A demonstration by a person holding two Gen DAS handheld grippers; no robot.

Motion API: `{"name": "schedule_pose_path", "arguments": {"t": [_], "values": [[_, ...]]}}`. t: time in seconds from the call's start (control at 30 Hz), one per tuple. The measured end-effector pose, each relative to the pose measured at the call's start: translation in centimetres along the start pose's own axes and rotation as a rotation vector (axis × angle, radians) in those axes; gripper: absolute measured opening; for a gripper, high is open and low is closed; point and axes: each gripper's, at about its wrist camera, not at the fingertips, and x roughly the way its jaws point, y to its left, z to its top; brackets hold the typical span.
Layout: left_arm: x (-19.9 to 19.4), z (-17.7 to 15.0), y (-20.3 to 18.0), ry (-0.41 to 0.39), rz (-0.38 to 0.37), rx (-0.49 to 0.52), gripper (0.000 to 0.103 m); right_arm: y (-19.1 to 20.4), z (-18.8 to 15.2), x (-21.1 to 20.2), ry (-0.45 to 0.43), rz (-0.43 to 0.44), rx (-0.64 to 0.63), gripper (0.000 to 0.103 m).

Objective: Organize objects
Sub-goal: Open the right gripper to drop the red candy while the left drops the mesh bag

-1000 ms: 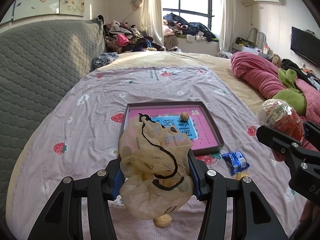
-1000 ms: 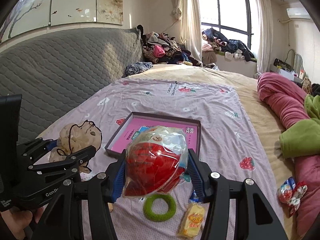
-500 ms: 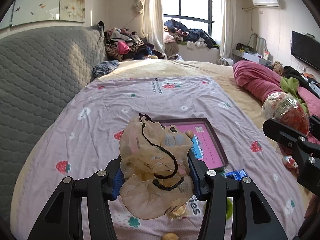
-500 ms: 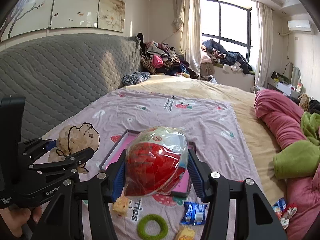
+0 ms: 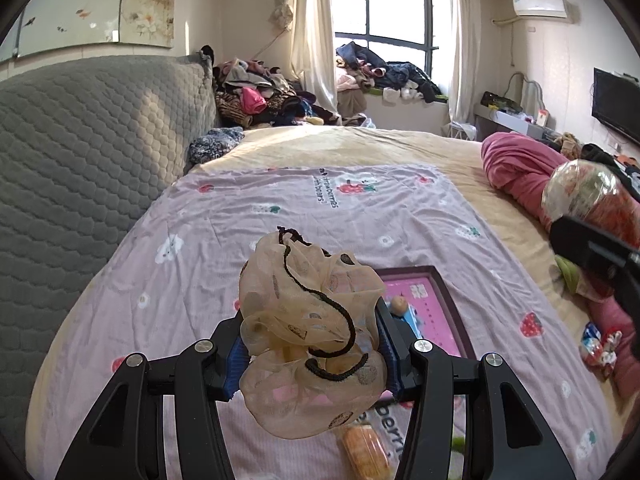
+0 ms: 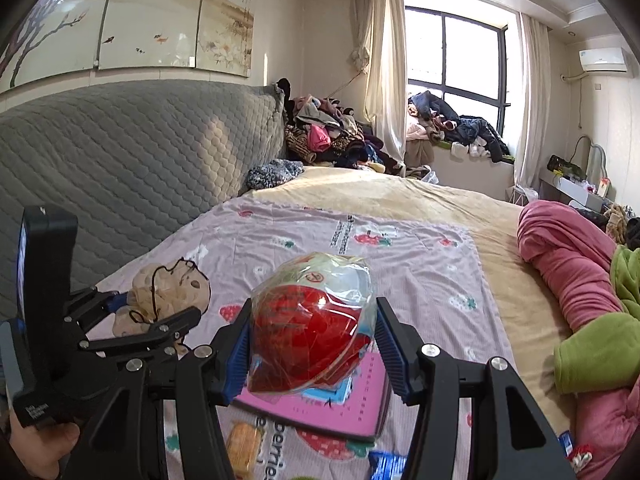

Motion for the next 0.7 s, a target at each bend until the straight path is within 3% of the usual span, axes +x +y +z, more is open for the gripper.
{"name": "schedule_pose_path", "arguments": {"t": [0.3, 0.7], "values": [[5.7, 0.8, 0.6, 0.022, 0.005, -0.006, 0.055, -1.1, 0.5, 5.2, 0.024, 0.002, 0.023, 0.056], [14.2, -2.4, 0.5, 0.127, 0.005, -0.007, 0.055, -3.0, -5.8, 13.4, 0.189, -0.006, 0.067, 0.056]]}}
